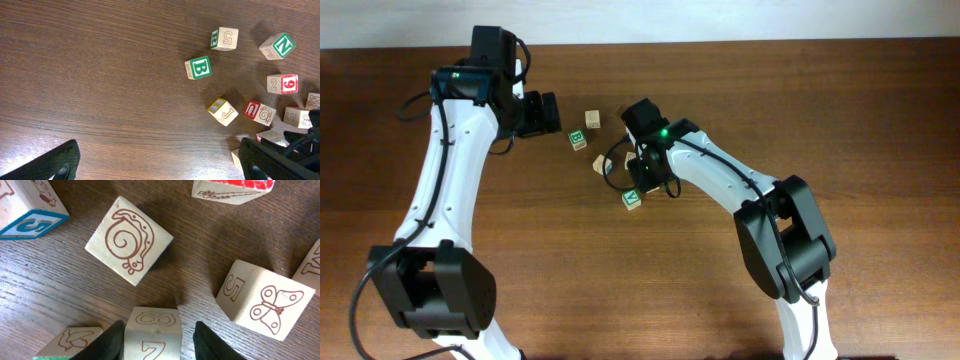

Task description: Rotate 3 blocks

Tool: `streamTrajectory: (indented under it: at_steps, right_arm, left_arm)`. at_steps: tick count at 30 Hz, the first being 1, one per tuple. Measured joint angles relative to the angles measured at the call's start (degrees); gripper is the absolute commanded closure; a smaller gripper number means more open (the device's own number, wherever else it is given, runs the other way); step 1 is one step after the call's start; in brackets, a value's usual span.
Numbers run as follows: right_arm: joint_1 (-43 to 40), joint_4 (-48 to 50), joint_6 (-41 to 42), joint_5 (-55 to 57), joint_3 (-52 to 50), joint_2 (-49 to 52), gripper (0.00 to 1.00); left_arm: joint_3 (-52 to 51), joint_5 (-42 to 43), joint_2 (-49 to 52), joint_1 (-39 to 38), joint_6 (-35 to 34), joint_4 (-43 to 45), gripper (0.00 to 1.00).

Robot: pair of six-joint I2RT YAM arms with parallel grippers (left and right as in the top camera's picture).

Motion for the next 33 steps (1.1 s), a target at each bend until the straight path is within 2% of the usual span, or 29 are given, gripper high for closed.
streamTrajectory:
  at_steps: [1, 3, 7, 12, 16, 19, 24, 30, 33]
  right_arm:
    - [0.0, -0.74, -0.09, -0.22, 0.26, 0.0, 0.55]
    - [0.0, -2.05, 0.17, -0.63, 0.28, 0.0, 0.66]
    - [0.0, -4.22, 2.69, -0.87, 0.57, 0.0, 0.78]
    - [0.0, -12.59, 4.68, -1.27, 5.62, 0.0, 0.8]
    - [0.0, -28.87, 7.17, -1.4, 18.62, -0.74, 0.83]
    - [0.0, -36.74, 10.25, -1.75, 21.77, -2.4, 0.83]
    - [0.0, -41.24, 15.21, -3.15, 16.59, -2.49, 0.84]
    - [0.0, -36.41, 18.58, -5.92, 4.85, -2.47, 0.96]
    - [0.0, -36.02, 18.78, -6.32, 2.93, -2.49, 0.96]
  left_arm:
    - [0.0, 0.0, 0.0, 0.0, 0.0, 0.0, 0.0]
    - [0.0, 0.0, 0.0, 0.0, 0.0, 0.0, 0.0]
    - [0.0, 0.0, 0.0, 0.0, 0.0, 0.37, 0.0]
    - [0.0, -0.02, 0.0, 0.0, 0.0, 0.42, 0.0]
    - [0.0, -0.09, 0.0, 0.0, 0.0, 0.42, 0.0]
    - [0.0, -0.17, 0.0, 0.0, 0.0, 0.48, 0.0]
    - [0.0, -0.2, 0.0, 0.0, 0.0, 0.48, 0.01]
    - [0.0, -0.2, 0.0, 0.0, 0.0, 0.61, 0.01]
    - [0.0, -0.2, 0.0, 0.0, 0.0, 0.66, 0.01]
